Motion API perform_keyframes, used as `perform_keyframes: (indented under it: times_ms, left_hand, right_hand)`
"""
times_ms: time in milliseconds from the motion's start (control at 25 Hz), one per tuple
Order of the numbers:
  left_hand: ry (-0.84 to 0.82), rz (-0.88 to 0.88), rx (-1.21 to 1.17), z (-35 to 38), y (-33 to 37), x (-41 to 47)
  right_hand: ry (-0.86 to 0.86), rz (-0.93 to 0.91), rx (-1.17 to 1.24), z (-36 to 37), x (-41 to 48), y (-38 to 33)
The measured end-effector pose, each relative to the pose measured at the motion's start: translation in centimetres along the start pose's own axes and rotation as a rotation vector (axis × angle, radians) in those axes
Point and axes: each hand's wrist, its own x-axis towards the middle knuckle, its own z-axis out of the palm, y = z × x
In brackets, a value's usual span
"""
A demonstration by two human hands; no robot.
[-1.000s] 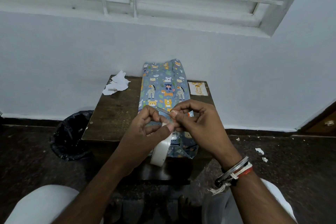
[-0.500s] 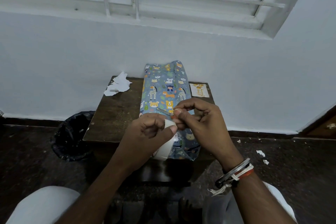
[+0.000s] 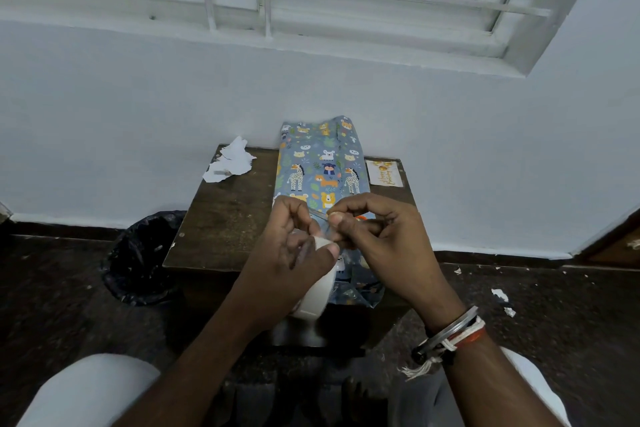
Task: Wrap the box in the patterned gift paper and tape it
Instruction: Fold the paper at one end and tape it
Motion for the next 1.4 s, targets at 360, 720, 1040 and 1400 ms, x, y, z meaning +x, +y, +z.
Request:
perform_keyframes:
  times_ms: [360,720,1040,1400]
  left_hand:
    - [0.111,-0.139,-0.067,0.8,0.7,-0.3]
    - [0.155,-0.225,-0.237,0.4,0.8,-0.6]
    - [0.118,-0.224,-0.188,0.1,0.6,-0.4]
    - [0.013,-0.266,-0.243,-2.0,0.8,-0.3]
  right_hand:
    - [0.042,-0.13,-0.326,0.6,-0.5,0.0]
    - [0.093,-0.138,-0.389,0.9,-0.4,-0.4]
    - [0.115,0.048,-0.318,1.2,-0.4,-1.1]
    - [0.105,0.116,-0.861,-1.5,0.8,1.3]
